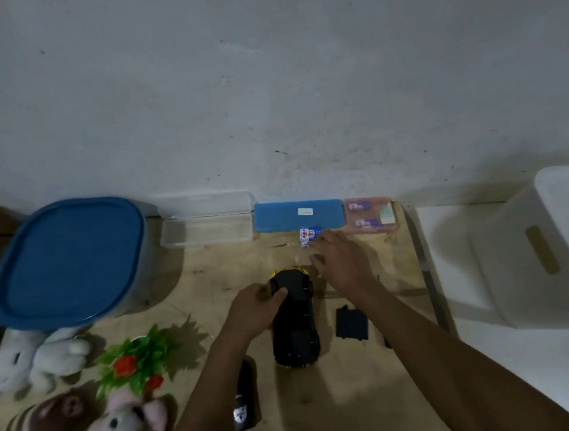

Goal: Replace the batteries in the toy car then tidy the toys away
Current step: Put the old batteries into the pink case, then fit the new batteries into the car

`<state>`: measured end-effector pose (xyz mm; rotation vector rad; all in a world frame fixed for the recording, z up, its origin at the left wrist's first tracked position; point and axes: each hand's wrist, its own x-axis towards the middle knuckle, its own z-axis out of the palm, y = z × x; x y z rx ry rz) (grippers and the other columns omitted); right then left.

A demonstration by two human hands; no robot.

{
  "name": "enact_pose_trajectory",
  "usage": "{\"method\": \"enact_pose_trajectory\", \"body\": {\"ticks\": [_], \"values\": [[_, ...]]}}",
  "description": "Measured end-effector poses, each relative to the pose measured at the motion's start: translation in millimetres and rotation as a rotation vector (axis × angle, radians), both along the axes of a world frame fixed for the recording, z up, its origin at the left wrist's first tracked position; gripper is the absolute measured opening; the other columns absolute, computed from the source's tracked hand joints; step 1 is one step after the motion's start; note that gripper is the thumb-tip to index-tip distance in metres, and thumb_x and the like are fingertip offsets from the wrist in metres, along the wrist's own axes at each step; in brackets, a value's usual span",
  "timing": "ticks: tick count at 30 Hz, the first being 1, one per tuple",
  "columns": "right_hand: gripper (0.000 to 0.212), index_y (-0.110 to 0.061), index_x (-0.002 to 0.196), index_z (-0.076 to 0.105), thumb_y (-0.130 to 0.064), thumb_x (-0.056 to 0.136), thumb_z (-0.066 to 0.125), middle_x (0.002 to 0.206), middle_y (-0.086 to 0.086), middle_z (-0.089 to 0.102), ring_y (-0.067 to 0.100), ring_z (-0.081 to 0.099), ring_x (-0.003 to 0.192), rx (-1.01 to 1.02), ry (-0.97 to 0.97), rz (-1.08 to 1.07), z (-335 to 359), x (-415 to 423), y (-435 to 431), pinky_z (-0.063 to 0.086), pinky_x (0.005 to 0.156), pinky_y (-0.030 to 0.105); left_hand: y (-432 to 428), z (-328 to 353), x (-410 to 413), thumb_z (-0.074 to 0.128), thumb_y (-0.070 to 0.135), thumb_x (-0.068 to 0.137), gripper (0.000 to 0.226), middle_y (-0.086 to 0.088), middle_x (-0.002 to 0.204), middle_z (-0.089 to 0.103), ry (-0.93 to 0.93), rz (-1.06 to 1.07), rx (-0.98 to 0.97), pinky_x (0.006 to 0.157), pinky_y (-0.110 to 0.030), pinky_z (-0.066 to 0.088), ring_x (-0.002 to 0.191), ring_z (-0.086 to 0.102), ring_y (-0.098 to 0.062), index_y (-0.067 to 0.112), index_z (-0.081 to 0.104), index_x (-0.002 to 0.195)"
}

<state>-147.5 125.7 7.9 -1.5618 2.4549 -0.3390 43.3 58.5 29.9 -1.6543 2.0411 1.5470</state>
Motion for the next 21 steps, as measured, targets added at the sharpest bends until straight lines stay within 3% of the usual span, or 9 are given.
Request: {"method": "enact_pose_trajectory", "body": {"ticks": [2,4,7,8,12,16,21], "values": [[0.028,-0.018,0.118,0.065,-0.026,0.093,0.056,0.12,0.003,0.06,0.024,0.055,0.107,0.013,0.054,-0.006,-1,1,-4,0.049,0.081,0.036,6,-2,7,0.062,0.046,0.09,0.047,-0.015,0.092,0.074,0.078,0.024,0.084,0.08,-0.041,0.058,0.083,0.071,-0.029,0.001,0.071,0.095],[0.025,-0.018,0.116,0.065,-0.026,0.094,0.056,0.116,0.003,0.061,0.022,0.057,0.105,0.028,0.096,-0.009,0,2,-8,0.05,0.078,0.035,13,-3,13,0.06,0.04,0.095,0.042,-0.012,0.092,0.073,0.128,0.04,0.108,0.071,-0.026,0.053,0.08,0.068,-0.022,-0.001,0.071,0.096],[0.02,-0.018,0.11,0.067,-0.022,0.092,0.06,0.108,0.003,0.065,0.022,0.062,0.097,0.063,0.165,0.001,3,3,-12,0.052,0.072,0.035,22,2,17,0.057,0.033,0.098,0.025,0.001,0.091,0.072,0.221,0.078,0.111,0.063,-0.01,0.048,0.082,0.066,-0.01,0.011,0.07,0.096],[0.019,-0.019,0.108,0.067,-0.02,0.089,0.062,0.105,0.003,0.066,0.023,0.063,0.094,0.08,0.195,0.008,4,3,-13,0.052,0.07,0.034,24,3,17,0.057,0.032,0.098,0.021,0.003,0.092,0.071,0.243,0.1,0.112,0.066,-0.01,0.05,0.084,0.066,-0.008,0.015,0.068,0.097],[0.025,-0.017,0.113,0.064,-0.016,0.088,0.061,0.106,0.004,0.066,0.024,0.063,0.095,0.129,0.273,0.064,9,3,-16,0.051,0.072,0.035,34,-3,19,0.058,0.032,0.098,0.025,-0.005,0.104,0.072,0.298,0.23,0.142,0.088,-0.036,0.056,0.097,0.069,-0.018,0.01,0.068,0.105],[0.032,-0.013,0.123,0.061,-0.023,0.093,0.053,0.116,0.007,0.063,0.023,0.059,0.103,0.157,0.249,0.126,8,2,-16,0.049,0.08,0.035,38,-5,22,0.06,0.033,0.097,0.028,-0.005,0.104,0.073,0.368,0.359,0.227,0.087,-0.035,0.057,0.098,0.07,-0.018,0.009,0.066,0.109],[0.028,-0.011,0.111,0.065,-0.026,0.089,0.057,0.111,0.006,0.062,0.021,0.058,0.098,0.166,0.063,0.091,6,1,-7,0.049,0.078,0.033,35,-2,23,0.061,0.039,0.094,0.031,-0.008,0.102,0.074,0.438,0.499,0.297,0.087,-0.044,0.058,0.094,0.072,-0.023,0.01,0.064,0.105]]}}
